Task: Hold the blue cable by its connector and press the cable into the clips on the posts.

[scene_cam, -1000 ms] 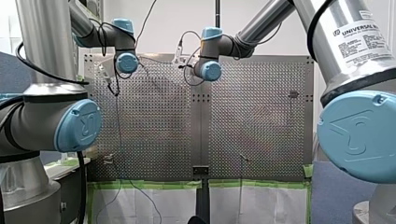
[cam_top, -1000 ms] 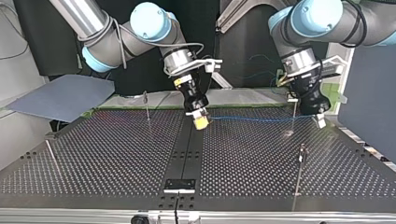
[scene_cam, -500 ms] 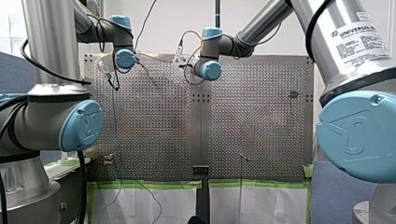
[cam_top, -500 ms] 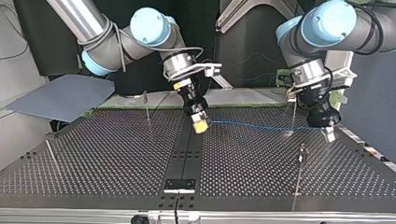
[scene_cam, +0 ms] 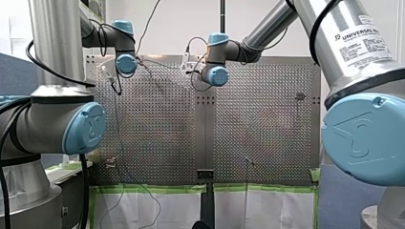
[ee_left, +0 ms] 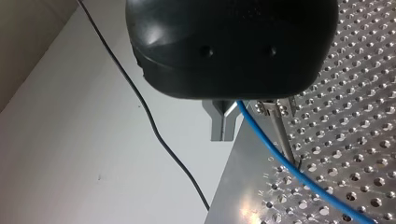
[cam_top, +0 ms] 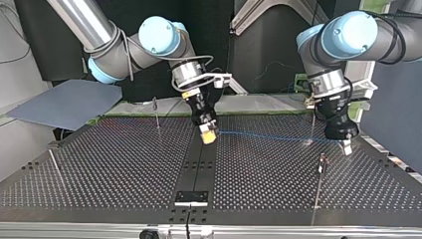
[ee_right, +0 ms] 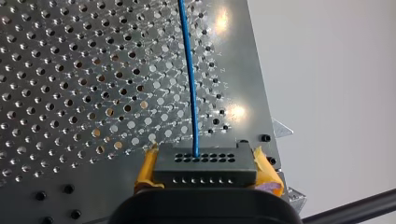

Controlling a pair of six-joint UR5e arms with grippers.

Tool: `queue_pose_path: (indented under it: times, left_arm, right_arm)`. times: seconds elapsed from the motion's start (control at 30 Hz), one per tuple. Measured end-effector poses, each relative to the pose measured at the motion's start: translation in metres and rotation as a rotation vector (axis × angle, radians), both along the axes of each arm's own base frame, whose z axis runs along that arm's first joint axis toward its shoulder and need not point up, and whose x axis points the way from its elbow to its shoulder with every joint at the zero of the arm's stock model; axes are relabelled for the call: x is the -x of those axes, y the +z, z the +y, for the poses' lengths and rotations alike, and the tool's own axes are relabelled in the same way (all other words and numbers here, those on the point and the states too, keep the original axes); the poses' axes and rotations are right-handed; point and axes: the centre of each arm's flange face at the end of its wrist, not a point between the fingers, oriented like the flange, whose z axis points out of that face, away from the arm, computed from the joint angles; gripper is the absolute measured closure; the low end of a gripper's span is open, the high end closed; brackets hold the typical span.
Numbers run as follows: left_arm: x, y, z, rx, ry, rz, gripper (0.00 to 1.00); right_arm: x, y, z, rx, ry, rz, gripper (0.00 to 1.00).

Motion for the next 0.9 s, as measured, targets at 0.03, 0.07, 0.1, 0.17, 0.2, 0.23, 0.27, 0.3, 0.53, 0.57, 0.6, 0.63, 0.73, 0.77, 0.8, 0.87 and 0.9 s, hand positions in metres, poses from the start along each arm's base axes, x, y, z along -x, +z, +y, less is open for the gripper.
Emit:
queue_pose_path:
  times: [0.03, 0.07, 0.1, 0.17, 0.2, 0.23, 0.27, 0.3, 0.53, 0.57, 0.6, 0.63, 0.73, 0.77, 0.8, 0.87, 0.9]
  left_arm:
    - [-0.002, 0.000, 0.001, 0.000, -0.001, -0.003, 1.00]
    - [-0.003, 0.000, 0.002, 0.001, -0.002, -0.005, 1.00]
    - [-0.007, 0.000, 0.004, 0.001, -0.004, -0.009, 1.00]
    - [-0.014, 0.000, 0.007, 0.003, -0.007, -0.014, 1.00]
    - [-0.016, 0.000, 0.008, 0.004, -0.008, -0.016, 1.00]
    - [-0.018, 0.001, 0.010, 0.006, -0.009, -0.022, 1.00]
    - [-0.020, 0.001, 0.011, 0.008, -0.008, -0.026, 1.00]
    - [-0.021, 0.002, 0.012, 0.009, -0.008, -0.029, 1.00]
    - [-0.025, 0.004, 0.021, 0.014, -0.001, -0.039, 1.00]
    - [-0.025, 0.004, 0.022, 0.014, 0.001, -0.039, 1.00]
    - [-0.026, 0.003, 0.023, 0.015, 0.002, -0.039, 1.00]
    - [-0.027, 0.002, 0.024, 0.015, 0.002, -0.036, 1.00]
    - [-0.032, -0.004, 0.025, 0.014, -0.001, -0.024, 1.00]
    - [-0.033, -0.007, 0.026, 0.013, -0.002, -0.018, 1.00]
    - [-0.035, -0.010, 0.027, 0.013, -0.003, -0.012, 1.00]
    - [-0.041, -0.017, 0.029, 0.011, -0.004, -0.001, 1.00]
    - [-0.043, -0.020, 0.030, 0.010, -0.005, 0.001, 1.00]
  right_arm:
    - [0.000, 0.000, -0.001, 0.000, -0.001, 0.000, 1.00]
    - [0.000, 0.000, -0.001, 0.001, -0.001, 0.000, 1.00]
    - [0.000, 0.001, -0.002, 0.001, -0.002, -0.001, 1.00]
    - [0.000, 0.001, -0.002, 0.003, -0.002, -0.001, 1.00]
    - [0.000, 0.002, -0.002, 0.003, -0.002, -0.002, 1.00]
    - [0.000, 0.002, -0.002, 0.004, -0.001, -0.002, 1.00]
    - [0.000, 0.002, -0.003, 0.004, -0.001, -0.002, 1.00]
    - [-0.001, 0.002, -0.003, 0.004, -0.001, -0.002, 1.00]
    - [-0.005, 0.008, 0.000, 0.015, 0.007, 0.002, 1.00]
    - [-0.005, 0.008, 0.000, 0.015, 0.006, 0.003, 1.00]
    - [-0.005, 0.008, 0.000, 0.015, 0.005, 0.004, 1.00]
    - [-0.005, 0.008, -0.001, 0.014, 0.003, 0.005, 1.00]
    - [-0.003, 0.008, -0.002, 0.010, -0.003, 0.009, 1.00]
    - [-0.003, 0.007, -0.003, 0.007, -0.007, 0.011, 1.00]
    - [-0.002, 0.007, -0.004, 0.005, -0.011, 0.013, 1.00]
    - [0.000, 0.006, -0.006, 0.000, -0.023, 0.015, 1.00]
    - [0.001, 0.006, -0.007, -0.001, -0.028, 0.016, 1.00]
